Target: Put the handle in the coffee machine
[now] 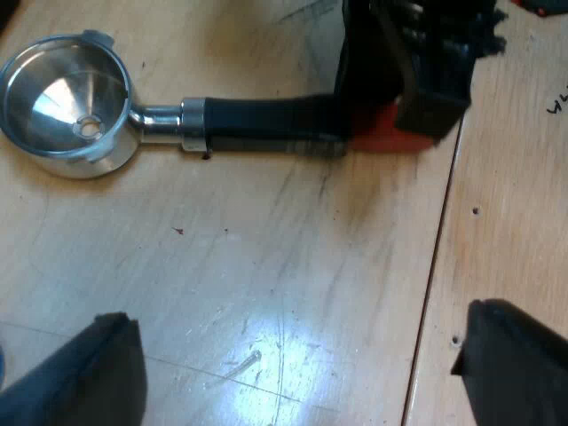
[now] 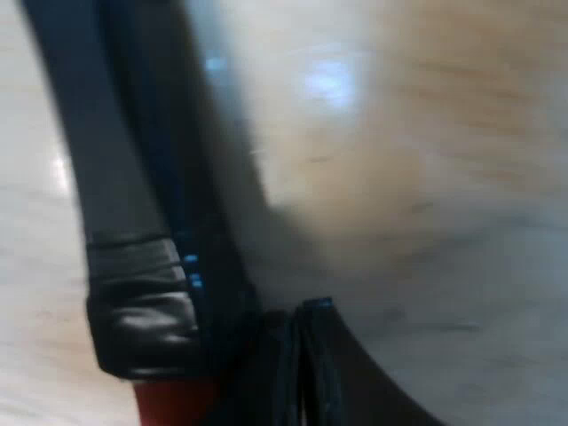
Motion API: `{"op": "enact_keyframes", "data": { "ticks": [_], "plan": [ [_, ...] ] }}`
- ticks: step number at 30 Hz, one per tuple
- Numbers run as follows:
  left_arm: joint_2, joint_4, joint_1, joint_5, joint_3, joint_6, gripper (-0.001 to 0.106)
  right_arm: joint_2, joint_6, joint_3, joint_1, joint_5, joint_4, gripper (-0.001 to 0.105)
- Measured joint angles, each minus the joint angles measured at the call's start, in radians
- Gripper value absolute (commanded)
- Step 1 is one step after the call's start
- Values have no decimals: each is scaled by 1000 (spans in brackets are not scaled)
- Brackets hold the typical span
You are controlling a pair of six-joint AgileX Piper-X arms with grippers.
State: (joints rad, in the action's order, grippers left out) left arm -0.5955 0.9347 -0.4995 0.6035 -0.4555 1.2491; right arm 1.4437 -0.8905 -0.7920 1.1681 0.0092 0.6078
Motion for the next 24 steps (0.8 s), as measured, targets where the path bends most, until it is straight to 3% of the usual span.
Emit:
{"op": "enact_keyframes", "data": {
  "ticks": [10, 20, 24],
  "plan": [
    [0, 4, 0, -31, 0, -17, 80, 12, 96, 0, 42, -72, -128, 0],
    [0, 108, 0, -63, -49, -21, 80, 35, 174, 0, 72, -106, -234, 0],
    [0, 130, 0, -118, -49, -41, 80, 61, 197, 0, 75, -111, -316, 0]
  ]
}}
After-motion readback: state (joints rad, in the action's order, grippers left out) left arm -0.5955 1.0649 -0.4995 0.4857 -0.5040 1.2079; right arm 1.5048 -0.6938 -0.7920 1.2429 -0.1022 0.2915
